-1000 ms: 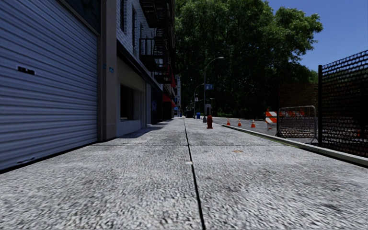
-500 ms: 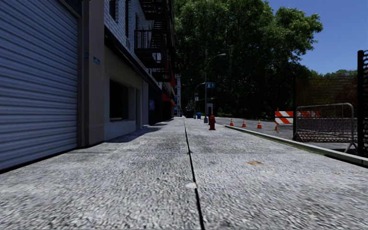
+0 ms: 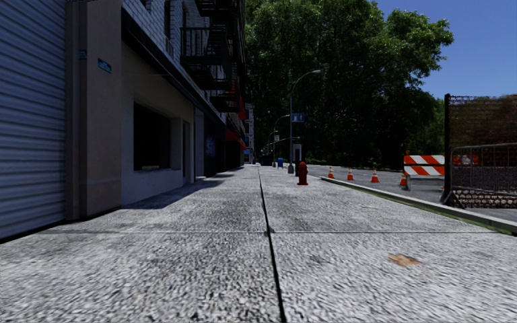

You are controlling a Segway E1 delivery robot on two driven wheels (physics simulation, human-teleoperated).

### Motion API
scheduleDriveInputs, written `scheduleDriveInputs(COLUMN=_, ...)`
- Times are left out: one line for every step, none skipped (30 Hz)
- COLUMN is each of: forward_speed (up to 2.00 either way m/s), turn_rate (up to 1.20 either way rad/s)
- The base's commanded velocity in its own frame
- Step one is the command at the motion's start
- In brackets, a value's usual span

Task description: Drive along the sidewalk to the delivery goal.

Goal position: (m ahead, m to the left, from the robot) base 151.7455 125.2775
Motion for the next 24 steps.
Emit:
scheduleDriveInputs(forward_speed=1.92, turn_rate=0.00)
scheduleDriveInputs(forward_speed=1.92, turn_rate=0.00)
scheduleDriveInputs(forward_speed=1.92, turn_rate=0.00)
scheduleDriveInputs(forward_speed=1.92, turn_rate=0.00)
scheduleDriveInputs(forward_speed=1.92, turn_rate=0.00)
scheduleDriveInputs(forward_speed=1.92, turn_rate=0.00)
scheduleDriveInputs(forward_speed=1.92, turn_rate=0.00)
scheduleDriveInputs(forward_speed=1.92, turn_rate=0.00)
scheduleDriveInputs(forward_speed=1.91, turn_rate=0.00)
scheduleDriveInputs(forward_speed=1.91, turn_rate=0.00)
scheduleDriveInputs(forward_speed=1.91, turn_rate=0.00)
scheduleDriveInputs(forward_speed=1.91, turn_rate=0.00)
scheduleDriveInputs(forward_speed=1.91, turn_rate=0.00)
scheduleDriveInputs(forward_speed=1.91, turn_rate=0.00)
scheduleDriveInputs(forward_speed=1.91, turn_rate=0.00)
scheduleDriveInputs(forward_speed=1.91, turn_rate=0.00)
scheduleDriveInputs(forward_speed=1.91, turn_rate=0.00)
scheduleDriveInputs(forward_speed=1.91, turn_rate=0.00)
scheduleDriveInputs(forward_speed=1.91, turn_rate=0.00)
scheduleDriveInputs(forward_speed=1.91, turn_rate=0.00)
scheduleDriveInputs(forward_speed=1.91, turn_rate=0.00)
scheduleDriveInputs(forward_speed=1.91, turn_rate=0.00)
scheduleDriveInputs(forward_speed=1.91, turn_rate=0.00)
scheduleDriveInputs(forward_speed=1.91, turn_rate=0.00)
